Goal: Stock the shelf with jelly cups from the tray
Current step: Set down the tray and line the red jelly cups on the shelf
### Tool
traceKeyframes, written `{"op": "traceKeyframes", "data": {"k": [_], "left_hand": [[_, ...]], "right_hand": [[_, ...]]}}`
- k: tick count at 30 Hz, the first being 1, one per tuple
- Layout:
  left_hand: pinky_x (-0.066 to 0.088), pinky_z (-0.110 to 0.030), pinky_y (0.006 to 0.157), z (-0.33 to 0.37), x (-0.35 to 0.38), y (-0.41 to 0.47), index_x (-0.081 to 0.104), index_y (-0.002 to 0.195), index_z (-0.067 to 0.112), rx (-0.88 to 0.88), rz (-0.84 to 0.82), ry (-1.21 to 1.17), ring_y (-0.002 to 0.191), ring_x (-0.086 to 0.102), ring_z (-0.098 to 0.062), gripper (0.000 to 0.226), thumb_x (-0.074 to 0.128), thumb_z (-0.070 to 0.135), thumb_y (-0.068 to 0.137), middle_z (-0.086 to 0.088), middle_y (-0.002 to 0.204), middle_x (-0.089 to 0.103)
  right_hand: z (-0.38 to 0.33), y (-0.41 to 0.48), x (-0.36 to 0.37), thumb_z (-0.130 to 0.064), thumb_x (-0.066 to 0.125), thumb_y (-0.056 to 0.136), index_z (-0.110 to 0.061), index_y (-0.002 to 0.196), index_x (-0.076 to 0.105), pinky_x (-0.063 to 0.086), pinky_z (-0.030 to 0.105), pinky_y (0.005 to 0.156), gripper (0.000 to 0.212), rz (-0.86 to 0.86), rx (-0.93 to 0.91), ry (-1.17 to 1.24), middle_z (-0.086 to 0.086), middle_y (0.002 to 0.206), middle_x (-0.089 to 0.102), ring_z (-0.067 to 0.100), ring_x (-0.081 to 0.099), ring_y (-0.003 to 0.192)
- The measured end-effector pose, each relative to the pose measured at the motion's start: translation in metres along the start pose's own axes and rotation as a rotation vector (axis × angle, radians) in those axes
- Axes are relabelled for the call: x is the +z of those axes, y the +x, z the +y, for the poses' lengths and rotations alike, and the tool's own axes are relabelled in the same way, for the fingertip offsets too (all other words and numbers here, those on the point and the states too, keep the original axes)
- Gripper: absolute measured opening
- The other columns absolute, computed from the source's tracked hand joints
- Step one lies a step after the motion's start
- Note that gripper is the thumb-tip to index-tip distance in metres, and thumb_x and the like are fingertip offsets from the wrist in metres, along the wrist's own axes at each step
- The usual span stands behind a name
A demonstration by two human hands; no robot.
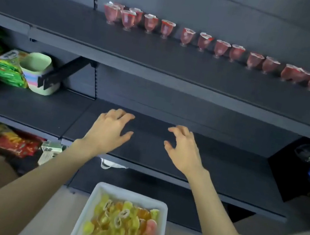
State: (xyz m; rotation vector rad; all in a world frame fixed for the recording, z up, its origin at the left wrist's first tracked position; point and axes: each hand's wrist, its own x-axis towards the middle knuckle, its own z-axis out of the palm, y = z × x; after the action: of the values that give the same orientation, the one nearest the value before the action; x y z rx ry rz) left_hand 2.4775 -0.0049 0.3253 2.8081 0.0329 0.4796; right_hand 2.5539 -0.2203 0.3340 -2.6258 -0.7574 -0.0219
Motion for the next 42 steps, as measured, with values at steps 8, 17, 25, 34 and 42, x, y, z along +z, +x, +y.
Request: {"op": "traceKeyframes", "data": {"k": [8,17,25,34,42], "left_hand": [[0.032,-0.039,0.102,-0.011,0.135,-0.046,0.044,0.136,0.017,-0.146,-0.417,-0.062,0.125,0.042,-0.027,0.048,0.054,0.034,0.092,-0.006,0.134,0.048],[0.032,-0.036,0.105,-0.032,0.323,-0.102,0.037,0.139,0.022,-0.163,-0.822,-0.141,0.128,0.038,-0.022,0.049,0.046,0.039,0.094,-0.002,0.138,0.042],[0.038,-0.036,0.101,-0.034,0.475,-0.139,0.042,0.137,0.017,-0.136,-0.926,-0.348,0.124,0.044,-0.020,0.047,0.050,0.034,0.094,-0.004,0.135,0.047],[0.039,-0.040,0.103,-0.019,0.576,-0.133,0.044,0.137,0.014,0.024,-0.892,-0.431,0.126,0.046,-0.019,0.054,0.050,0.044,0.093,-0.002,0.137,0.050],[0.032,-0.040,0.101,-0.017,0.610,-0.125,0.050,0.130,0.018,0.020,-0.983,-0.388,0.122,0.044,-0.022,0.051,0.048,0.051,0.091,-0.001,0.126,0.055]], "right_hand": [[0.078,-0.048,0.138,-0.024,0.053,0.094,-0.016,0.136,0.045,0.040,0.034,0.099,0.043,-0.298,0.252,0.072,0.001,0.141,0.039,0.022,0.035,0.130],[0.163,-0.100,0.303,-0.023,0.054,0.091,-0.020,0.126,0.054,0.043,0.032,0.096,0.035,-0.528,0.505,0.149,0.002,0.127,0.053,0.023,0.047,0.120],[0.220,-0.149,0.415,-0.015,0.060,0.088,-0.015,0.125,0.056,0.041,0.027,0.093,0.038,-0.451,0.794,0.287,0.006,0.123,0.055,0.023,0.055,0.109],[0.228,-0.182,0.482,-0.021,0.066,0.085,-0.005,0.136,0.047,0.032,0.031,0.094,0.056,-0.228,0.907,0.180,0.013,0.127,0.058,0.037,0.052,0.110],[0.231,-0.192,0.494,-0.014,0.070,0.083,-0.004,0.132,0.053,0.033,0.031,0.090,0.053,-0.098,0.959,0.230,0.018,0.121,0.056,0.036,0.045,0.105]]}}
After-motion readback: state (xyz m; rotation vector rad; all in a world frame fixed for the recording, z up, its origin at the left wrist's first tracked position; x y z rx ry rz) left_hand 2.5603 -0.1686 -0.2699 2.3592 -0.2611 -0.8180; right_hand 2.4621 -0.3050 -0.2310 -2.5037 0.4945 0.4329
